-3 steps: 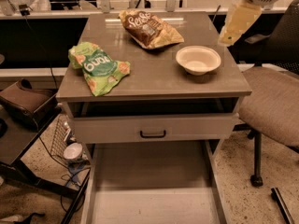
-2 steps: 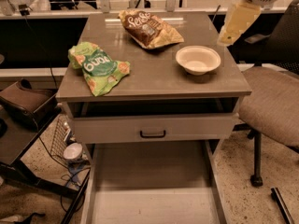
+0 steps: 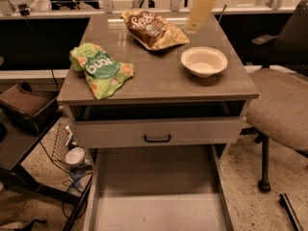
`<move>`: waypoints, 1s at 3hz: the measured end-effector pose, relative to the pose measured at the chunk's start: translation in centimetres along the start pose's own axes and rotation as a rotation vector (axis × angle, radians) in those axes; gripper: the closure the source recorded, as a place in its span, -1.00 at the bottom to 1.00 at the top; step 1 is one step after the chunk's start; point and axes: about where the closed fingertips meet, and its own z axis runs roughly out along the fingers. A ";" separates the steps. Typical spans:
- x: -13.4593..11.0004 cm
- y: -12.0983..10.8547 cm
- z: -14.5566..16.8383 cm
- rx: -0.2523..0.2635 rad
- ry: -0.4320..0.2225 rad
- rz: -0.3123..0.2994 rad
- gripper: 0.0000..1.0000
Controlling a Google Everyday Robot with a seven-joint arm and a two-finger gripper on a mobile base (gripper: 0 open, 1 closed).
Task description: Place brown chip bag into middle drawer
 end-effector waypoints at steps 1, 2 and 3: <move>-3.8 -1.5 7.5 -0.033 -0.046 0.013 -1.00; -6.9 -1.5 13.5 -0.064 -0.084 0.041 -1.00; -9.3 -0.6 18.6 -0.100 -0.143 0.094 -1.00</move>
Offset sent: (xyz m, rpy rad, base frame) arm 0.1720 0.1377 -0.0789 0.1396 0.0852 0.0782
